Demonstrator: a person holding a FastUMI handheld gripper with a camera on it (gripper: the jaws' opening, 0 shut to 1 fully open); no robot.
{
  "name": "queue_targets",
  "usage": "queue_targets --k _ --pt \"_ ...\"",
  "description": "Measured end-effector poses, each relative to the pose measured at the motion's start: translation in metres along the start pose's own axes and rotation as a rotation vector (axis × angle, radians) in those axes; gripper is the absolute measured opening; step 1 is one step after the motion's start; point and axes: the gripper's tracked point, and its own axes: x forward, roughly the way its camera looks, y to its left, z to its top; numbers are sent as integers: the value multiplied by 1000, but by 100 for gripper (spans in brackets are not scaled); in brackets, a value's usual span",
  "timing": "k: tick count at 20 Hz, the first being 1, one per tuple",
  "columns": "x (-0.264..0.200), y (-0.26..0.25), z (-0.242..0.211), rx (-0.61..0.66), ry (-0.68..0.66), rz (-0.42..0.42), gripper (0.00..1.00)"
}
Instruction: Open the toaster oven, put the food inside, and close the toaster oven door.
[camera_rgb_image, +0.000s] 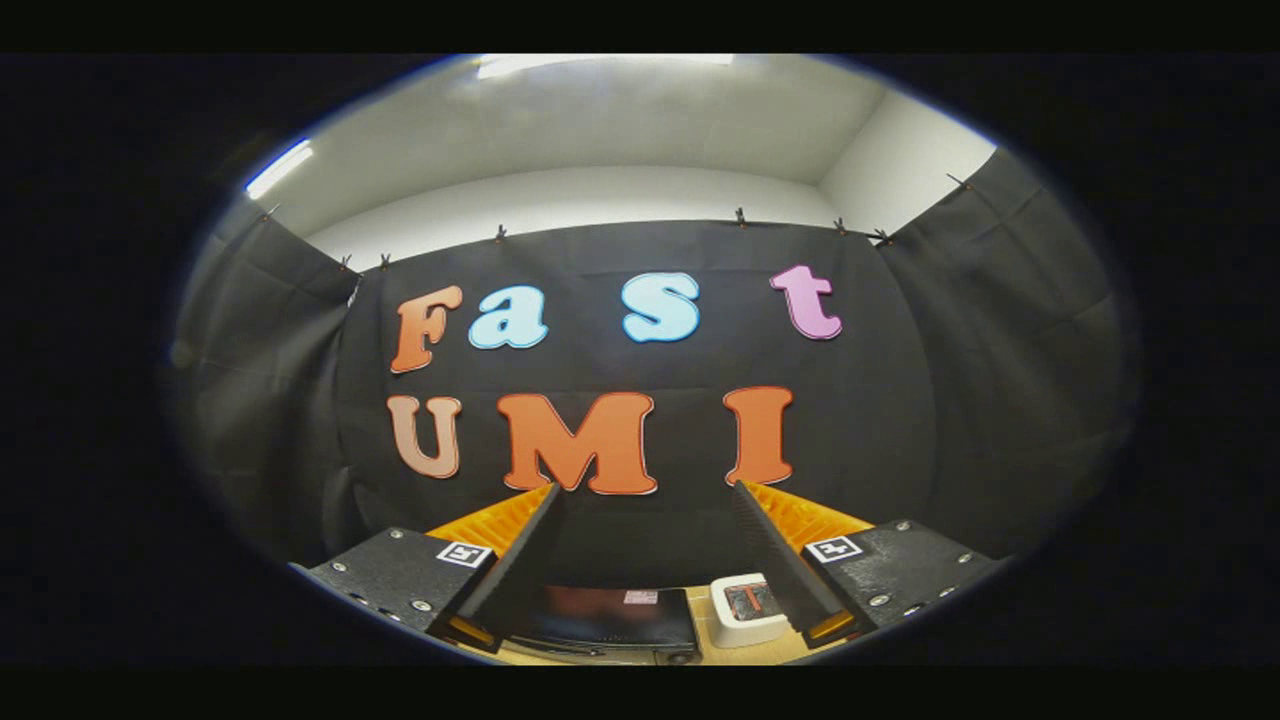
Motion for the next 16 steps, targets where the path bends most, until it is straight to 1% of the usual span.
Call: queue_targets --k 4,6,11,16 --pt "1 7 -18 -1 31 16 98" --pt "2 14 -34 -2 59 28 98" --pt "3 40 -95 46 186 73 98" --pt "7 66 -162 59 302 98 98"
